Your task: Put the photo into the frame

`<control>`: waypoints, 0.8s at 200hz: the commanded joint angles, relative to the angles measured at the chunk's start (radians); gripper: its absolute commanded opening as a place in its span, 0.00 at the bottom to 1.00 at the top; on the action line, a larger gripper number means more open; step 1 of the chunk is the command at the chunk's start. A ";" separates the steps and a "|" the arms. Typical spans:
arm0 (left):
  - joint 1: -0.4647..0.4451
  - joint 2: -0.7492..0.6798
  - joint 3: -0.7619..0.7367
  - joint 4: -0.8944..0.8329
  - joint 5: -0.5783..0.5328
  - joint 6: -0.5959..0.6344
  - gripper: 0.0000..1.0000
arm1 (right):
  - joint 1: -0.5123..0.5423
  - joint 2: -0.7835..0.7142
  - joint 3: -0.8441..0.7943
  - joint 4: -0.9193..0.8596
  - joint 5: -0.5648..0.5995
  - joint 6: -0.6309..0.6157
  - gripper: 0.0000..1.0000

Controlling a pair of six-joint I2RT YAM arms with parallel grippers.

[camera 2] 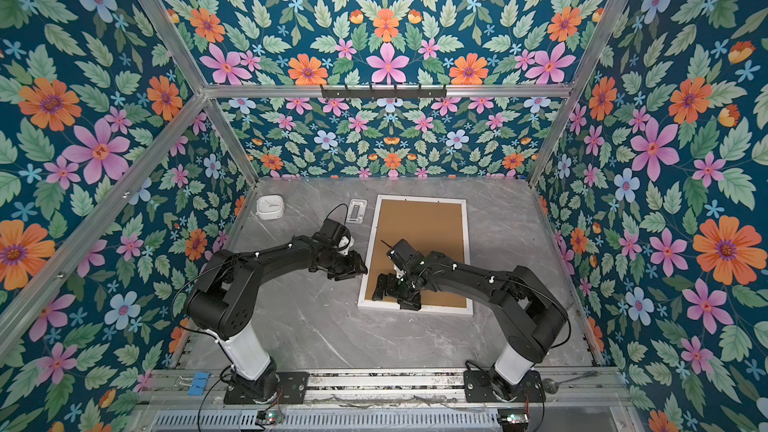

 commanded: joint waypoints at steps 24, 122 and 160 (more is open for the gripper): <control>-0.006 0.002 -0.002 -0.045 -0.037 0.005 0.51 | -0.001 0.068 0.032 -0.031 0.091 0.004 0.92; -0.022 -0.003 -0.005 -0.075 -0.051 0.011 0.47 | -0.002 0.072 0.006 0.035 0.164 0.055 0.91; -0.026 0.002 0.001 -0.081 -0.052 0.016 0.47 | -0.008 0.050 -0.016 0.076 0.124 0.076 0.91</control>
